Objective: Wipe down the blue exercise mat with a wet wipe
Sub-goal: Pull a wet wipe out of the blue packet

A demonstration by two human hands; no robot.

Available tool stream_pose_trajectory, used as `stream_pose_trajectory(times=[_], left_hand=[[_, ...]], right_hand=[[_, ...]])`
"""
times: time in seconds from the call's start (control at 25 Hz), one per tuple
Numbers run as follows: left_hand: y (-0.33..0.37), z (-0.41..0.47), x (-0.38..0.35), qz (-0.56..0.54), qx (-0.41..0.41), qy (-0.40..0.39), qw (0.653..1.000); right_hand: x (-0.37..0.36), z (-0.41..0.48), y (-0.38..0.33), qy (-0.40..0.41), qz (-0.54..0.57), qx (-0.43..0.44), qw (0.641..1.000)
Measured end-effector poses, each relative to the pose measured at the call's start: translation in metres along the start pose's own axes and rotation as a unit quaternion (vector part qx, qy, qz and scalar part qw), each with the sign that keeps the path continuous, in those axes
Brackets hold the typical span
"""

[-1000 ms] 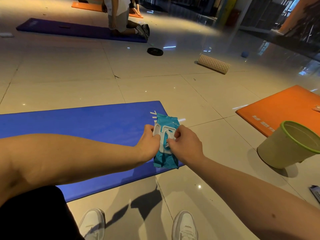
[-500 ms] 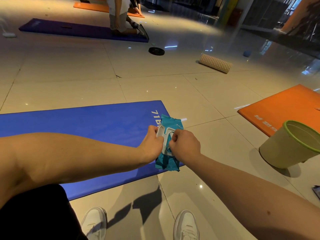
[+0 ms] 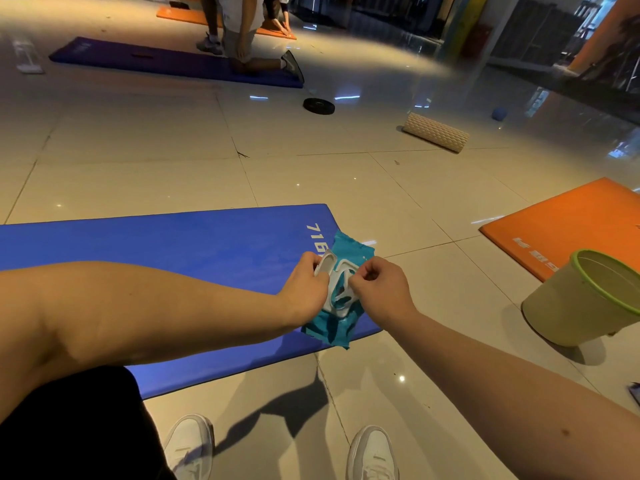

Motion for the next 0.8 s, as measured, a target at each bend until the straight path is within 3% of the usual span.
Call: stream_pose_trajectory(times=[0.12, 0.24, 0.56, 0.8], left_hand=[[0.002, -0.001, -0.003, -0.002, 0.000, -0.015, 1.000], [0.004, -0.002, -0.005, -0.007, -0.001, -0.021, 1.000], [0.004, 0.003, 0.002, -0.027, 0.003, 0.001, 1.000], [0.002, 0.004, 0.004, -0.035, 0.017, 0.017, 0.999]], right_hand=[[-0.007, -0.003, -0.003, -0.018, -0.096, 0.011, 0.995], [-0.011, -0.001, -0.002, 0.004, -0.123, -0.003, 0.992], [-0.006, -0.002, 0.010, 0.060, 0.059, -0.122, 0.989], [-0.013, -0.008, -0.004, 0.002, 0.051, -0.039, 0.998]])
Point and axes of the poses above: each hand's wrist, its own z-axis towards the middle knuckle, its own x-axis out of the back of the hand, y = z × x, the point moved 4 cm from there along z, towards the middle knuckle, and after that the axes turned 7 degrees about -z, right-handed, at the moved point
